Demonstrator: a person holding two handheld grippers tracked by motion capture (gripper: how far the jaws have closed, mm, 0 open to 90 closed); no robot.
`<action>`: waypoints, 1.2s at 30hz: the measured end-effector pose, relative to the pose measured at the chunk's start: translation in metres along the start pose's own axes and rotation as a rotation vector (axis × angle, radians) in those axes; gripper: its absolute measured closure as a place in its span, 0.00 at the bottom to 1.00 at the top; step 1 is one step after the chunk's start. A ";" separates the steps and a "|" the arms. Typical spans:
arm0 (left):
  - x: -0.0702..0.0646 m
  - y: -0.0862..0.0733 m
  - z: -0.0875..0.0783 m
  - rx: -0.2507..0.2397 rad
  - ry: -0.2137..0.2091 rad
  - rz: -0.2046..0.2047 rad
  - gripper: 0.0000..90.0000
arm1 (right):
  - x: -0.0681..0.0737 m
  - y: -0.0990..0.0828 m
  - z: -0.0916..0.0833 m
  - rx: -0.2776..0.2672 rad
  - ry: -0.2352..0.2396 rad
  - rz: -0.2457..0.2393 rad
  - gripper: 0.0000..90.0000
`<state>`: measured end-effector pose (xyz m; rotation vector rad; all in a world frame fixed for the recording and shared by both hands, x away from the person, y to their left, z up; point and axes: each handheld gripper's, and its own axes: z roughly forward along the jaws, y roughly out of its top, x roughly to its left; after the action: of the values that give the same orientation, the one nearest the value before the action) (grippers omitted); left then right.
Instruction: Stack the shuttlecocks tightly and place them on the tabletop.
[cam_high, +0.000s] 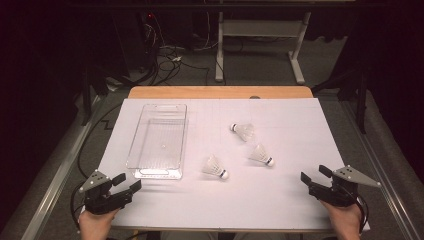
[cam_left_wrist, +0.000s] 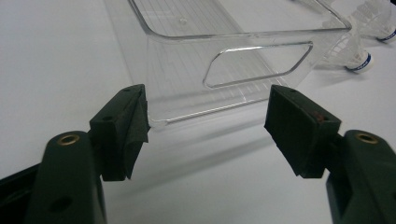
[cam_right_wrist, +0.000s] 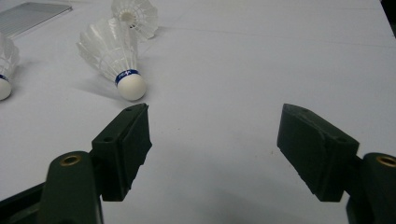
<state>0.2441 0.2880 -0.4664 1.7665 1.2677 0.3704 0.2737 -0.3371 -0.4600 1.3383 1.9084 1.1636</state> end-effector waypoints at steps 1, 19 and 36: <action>0.000 0.000 -0.001 0.000 0.001 -0.005 0.35 | 0.000 0.000 0.000 0.000 0.000 0.000 0.29; -0.009 0.004 -0.001 -0.009 0.016 -0.008 0.32 | 0.000 0.000 0.001 0.007 0.009 0.005 0.29; -0.030 0.012 0.010 -0.005 -0.044 0.056 0.37 | 0.000 0.000 0.001 0.007 0.010 0.003 0.29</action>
<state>0.2446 0.2560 -0.4547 1.7992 1.1867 0.3645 0.2743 -0.3366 -0.4606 1.3416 1.9206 1.1682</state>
